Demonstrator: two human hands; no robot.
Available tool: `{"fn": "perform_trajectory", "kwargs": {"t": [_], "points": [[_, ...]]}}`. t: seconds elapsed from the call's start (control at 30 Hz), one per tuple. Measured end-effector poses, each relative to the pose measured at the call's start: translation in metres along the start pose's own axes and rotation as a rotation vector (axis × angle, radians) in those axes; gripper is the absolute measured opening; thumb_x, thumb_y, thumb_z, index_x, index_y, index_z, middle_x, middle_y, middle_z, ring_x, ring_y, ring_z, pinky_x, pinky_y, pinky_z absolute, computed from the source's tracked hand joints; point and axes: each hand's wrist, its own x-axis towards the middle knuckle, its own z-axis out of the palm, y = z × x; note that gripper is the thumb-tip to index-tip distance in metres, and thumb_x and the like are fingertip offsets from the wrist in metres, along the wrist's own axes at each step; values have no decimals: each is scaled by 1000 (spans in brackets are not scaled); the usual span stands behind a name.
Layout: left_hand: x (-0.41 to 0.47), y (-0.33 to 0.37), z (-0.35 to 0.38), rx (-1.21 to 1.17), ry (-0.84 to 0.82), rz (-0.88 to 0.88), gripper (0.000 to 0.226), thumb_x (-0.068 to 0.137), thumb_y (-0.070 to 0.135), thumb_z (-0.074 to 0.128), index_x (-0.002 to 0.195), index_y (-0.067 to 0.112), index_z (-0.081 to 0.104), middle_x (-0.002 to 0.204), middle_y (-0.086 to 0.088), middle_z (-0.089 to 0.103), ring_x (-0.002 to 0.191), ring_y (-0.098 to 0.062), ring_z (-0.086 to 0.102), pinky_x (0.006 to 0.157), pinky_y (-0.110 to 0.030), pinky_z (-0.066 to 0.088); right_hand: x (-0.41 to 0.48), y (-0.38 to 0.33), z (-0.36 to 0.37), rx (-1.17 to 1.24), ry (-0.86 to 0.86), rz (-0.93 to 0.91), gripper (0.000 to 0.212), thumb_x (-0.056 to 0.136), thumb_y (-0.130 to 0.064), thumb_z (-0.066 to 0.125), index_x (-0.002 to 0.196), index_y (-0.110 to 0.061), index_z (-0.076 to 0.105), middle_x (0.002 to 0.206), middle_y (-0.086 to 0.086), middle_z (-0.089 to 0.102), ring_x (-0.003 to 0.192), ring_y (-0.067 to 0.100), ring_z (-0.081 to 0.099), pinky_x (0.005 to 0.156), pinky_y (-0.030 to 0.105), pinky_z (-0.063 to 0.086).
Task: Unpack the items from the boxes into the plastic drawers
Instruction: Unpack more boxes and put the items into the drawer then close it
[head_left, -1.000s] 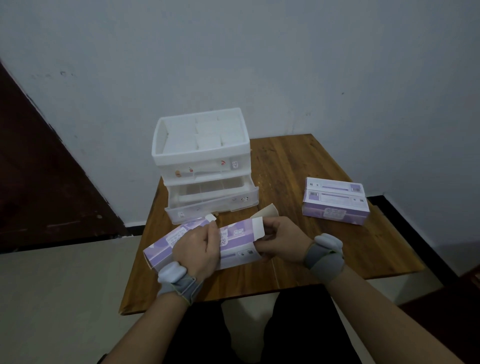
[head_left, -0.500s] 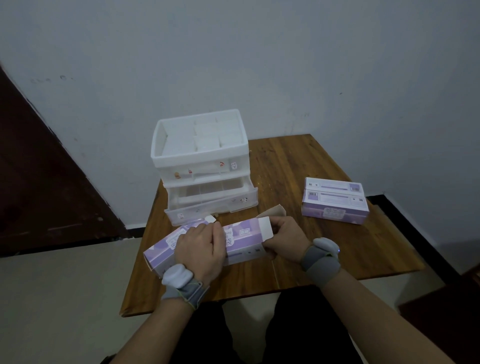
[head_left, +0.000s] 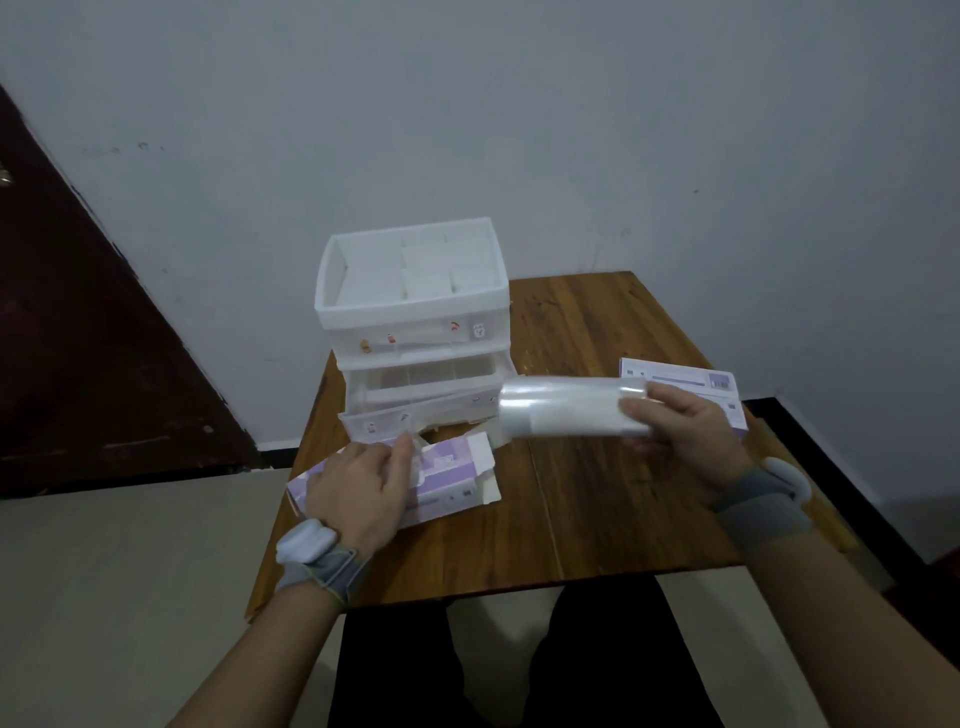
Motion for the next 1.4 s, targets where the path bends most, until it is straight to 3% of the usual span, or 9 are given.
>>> {"fn": "perform_trajectory", "kwargs": {"t": [0.17, 0.3, 0.47, 0.6, 0.87, 0.97, 1.1, 1.27, 1.4], "points": [[5, 8, -6, -126, 88, -61, 61, 93, 63, 28, 122, 20, 59, 123, -8, 60, 112, -24, 53, 89, -37, 42, 15, -5, -1, 103, 22, 41, 48, 64, -32, 86, 108, -18, 72, 98, 7, 75, 93, 30, 71, 78, 40, 60], [9, -3, 1, -119, 133, -77, 50, 90, 42, 56, 132, 15, 49, 124, -14, 54, 110, -31, 54, 84, -40, 46, 28, -9, 23, 90, 15, 28, 49, 64, -30, 86, 110, -22, 73, 100, 11, 74, 79, 23, 72, 59, 25, 59], [14, -18, 1, -126, 90, -128, 63, 85, 34, 65, 142, 25, 41, 127, -12, 47, 110, -29, 53, 82, -39, 49, 44, -16, 71, -18, -93, -59, 41, 80, -22, 77, 120, -16, 66, 104, 3, 73, 92, 23, 73, 67, 27, 59], [19, -23, 1, -160, 16, -182, 58, 87, 33, 62, 142, 27, 42, 137, -10, 45, 120, -28, 48, 89, -36, 43, 59, -25, 117, -178, -153, -60, 35, 84, -15, 73, 118, -15, 65, 107, 6, 71, 89, 21, 73, 66, 28, 60], [25, -21, 2, -211, 54, -150, 44, 88, 33, 62, 128, 20, 50, 127, -4, 55, 106, -16, 52, 81, -28, 40, 96, -30, 173, -258, -41, 453, 38, 81, -3, 74, 115, 4, 57, 101, 21, 66, 67, 31, 74, 48, 28, 58], [29, -22, 4, -220, 54, -146, 37, 88, 33, 63, 120, 17, 53, 117, -4, 58, 99, -14, 51, 78, -27, 40, 108, -30, 177, -342, -31, 463, 38, 83, -5, 73, 115, 0, 54, 96, 20, 66, 64, 29, 73, 52, 32, 61], [34, -20, 5, -231, 70, -153, 31, 87, 31, 65, 111, 15, 55, 108, -4, 59, 92, -14, 50, 75, -29, 41, 120, -20, 184, -632, 27, 447, 21, 90, -15, 66, 103, -3, 54, 59, 12, 69, 49, 19, 69, 47, 24, 55], [39, -22, 6, -206, 94, -129, 26, 86, 30, 67, 103, 13, 58, 100, -5, 60, 86, -18, 53, 71, -29, 39, 120, -19, 194, -1283, -99, 244, 43, 88, -49, 61, 101, -8, 60, 71, 3, 50, 70, 18, 53, 66, 29, 40], [41, -25, 5, -194, 110, -115, 24, 85, 32, 69, 98, 16, 57, 95, -2, 58, 81, -15, 52, 68, -27, 37, 123, -16, 193, -1407, -32, 258, 27, 73, -35, 75, 72, -13, 60, 52, 1, 60, 57, 17, 55, 50, 27, 37]]}}
